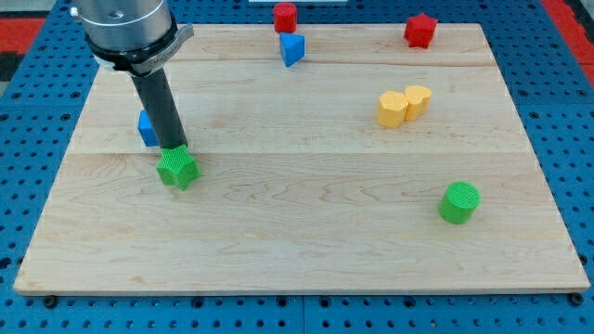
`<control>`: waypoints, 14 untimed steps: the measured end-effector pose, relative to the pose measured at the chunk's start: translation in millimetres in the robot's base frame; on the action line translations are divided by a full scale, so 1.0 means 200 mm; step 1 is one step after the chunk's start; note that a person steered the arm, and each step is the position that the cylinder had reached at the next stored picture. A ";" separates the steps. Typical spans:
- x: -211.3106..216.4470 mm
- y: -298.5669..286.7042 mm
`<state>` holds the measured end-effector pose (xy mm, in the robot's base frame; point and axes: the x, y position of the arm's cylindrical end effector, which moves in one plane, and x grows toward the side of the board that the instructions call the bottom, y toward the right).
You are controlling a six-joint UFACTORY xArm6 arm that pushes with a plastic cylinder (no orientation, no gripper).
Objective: Push the blue cube to the top left side of the board
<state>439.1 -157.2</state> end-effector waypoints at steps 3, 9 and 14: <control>-0.11 -0.04; -0.49 -0.40; -0.86 -0.08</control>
<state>266.7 -173.7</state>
